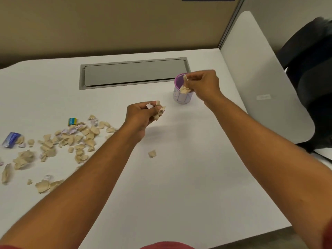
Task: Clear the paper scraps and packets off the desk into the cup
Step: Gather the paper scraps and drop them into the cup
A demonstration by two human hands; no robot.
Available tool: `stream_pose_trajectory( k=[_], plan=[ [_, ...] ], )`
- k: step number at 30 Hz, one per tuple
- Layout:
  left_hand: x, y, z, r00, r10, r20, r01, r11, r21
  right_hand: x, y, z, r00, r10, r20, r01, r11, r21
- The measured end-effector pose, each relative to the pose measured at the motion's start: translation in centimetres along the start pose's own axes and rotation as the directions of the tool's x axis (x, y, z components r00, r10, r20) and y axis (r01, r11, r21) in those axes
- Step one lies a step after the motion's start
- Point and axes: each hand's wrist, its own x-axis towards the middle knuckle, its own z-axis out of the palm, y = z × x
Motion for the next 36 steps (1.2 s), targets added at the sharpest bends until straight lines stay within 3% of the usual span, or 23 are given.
stream_pose_trajectory(
  k=[4,9,12,16,27,30,33,36],
  plan=[
    [1.4,0.8,2.1,1.000,-0.004,-0.014,0.005,0.999,0.035,3.3,-0.6,0.3,0.981,-0.179,0.070,0.192,0.898,-0.396],
    [2.3,1.4,3.1,0.998,0.007,-0.055,-0.001,0.995,0.104,5.1,-1.1,1.7,0.940,-0.072,0.334,0.289,0.689,-0.664],
    [2.5,1.3,2.9,0.998,0.025,-0.050,-0.018,0.991,0.133,5.3,-1.2,1.7,0.905,-0.057,0.423,0.366,0.612,-0.701],
    [2.7,1.2,2.7,0.998,0.047,-0.049,-0.037,0.983,0.182,4.9,-1.9,0.6,0.889,-0.127,0.439,0.431,0.555,-0.712],
    [2.8,1.8,3.6,0.997,0.073,-0.020,-0.067,0.971,0.229,4.5,-1.3,0.4,0.882,-0.158,0.444,0.451,0.557,-0.698],
    [3.1,2.3,3.8,0.995,0.100,0.001,-0.098,0.965,0.243,4.1,-0.7,-0.8,0.886,-0.304,0.351,0.464,0.618,-0.635],
    [3.7,3.0,4.4,0.991,0.129,0.025,-0.131,0.953,0.274,2.0,1.9,-1.7,0.816,-0.575,0.054,0.515,0.682,-0.519],
    [4.9,4.0,5.8,0.978,0.204,0.040,-0.204,0.907,0.369,-1.0,7.1,-1.2,0.758,-0.637,-0.136,0.500,0.703,-0.506]
  ],
)
